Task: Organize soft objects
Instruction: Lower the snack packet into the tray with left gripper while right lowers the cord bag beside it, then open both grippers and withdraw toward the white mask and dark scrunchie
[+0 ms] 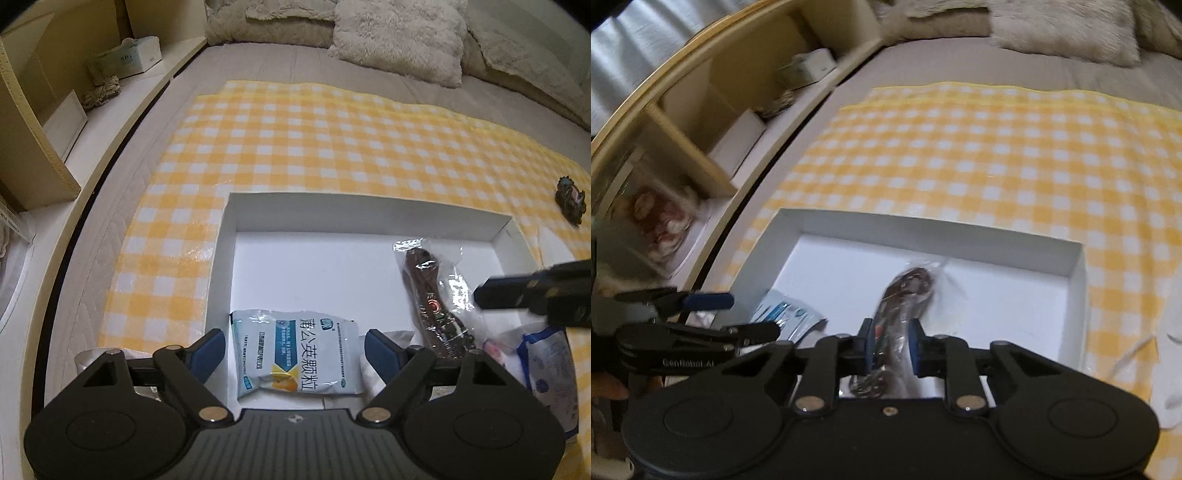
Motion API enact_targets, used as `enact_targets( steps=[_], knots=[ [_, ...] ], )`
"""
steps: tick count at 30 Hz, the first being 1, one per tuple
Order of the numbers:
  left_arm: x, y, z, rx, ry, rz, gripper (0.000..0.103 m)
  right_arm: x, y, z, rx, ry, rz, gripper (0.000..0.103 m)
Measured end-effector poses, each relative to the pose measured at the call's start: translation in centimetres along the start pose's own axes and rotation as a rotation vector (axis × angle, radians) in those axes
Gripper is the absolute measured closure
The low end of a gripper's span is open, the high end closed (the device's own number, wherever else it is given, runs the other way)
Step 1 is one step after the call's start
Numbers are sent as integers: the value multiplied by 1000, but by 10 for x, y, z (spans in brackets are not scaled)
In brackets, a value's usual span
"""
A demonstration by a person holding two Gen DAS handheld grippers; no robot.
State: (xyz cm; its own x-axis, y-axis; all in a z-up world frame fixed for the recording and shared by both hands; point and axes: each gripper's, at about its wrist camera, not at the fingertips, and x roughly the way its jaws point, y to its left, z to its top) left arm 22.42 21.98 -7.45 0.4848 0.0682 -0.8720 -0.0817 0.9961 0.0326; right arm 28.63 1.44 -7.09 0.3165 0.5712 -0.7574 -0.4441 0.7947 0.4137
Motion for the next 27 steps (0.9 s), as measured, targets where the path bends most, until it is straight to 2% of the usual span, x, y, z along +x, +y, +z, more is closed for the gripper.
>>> enact_targets(
  steps=[5,8,14,16,22,24,27],
  knots=[
    [-4,-4,1,2,-8,-4,21,25,10,-11,-107,85,-73,85],
    [-4,-5,1,3,-8,-7,21,34,5,-16,-103,123,-89,88],
    [-11,-8,1,9,-31,-25,20,12,6,-13,-100,71,-55,86],
    [-15,-10,0,5,-39,-33,20,0,6,-11,-99,47,-47,83],
    [-32,-12,-2,-15,-64,-48,20,-40,6,-8,-109,-46,-58,63],
    [-39,-12,-5,-21,-75,-52,18,-50,6,-7,-111,-69,-62,54],
    [-51,-12,-9,-37,-94,-53,14,-66,4,-10,-119,-95,-71,49]
  ],
)
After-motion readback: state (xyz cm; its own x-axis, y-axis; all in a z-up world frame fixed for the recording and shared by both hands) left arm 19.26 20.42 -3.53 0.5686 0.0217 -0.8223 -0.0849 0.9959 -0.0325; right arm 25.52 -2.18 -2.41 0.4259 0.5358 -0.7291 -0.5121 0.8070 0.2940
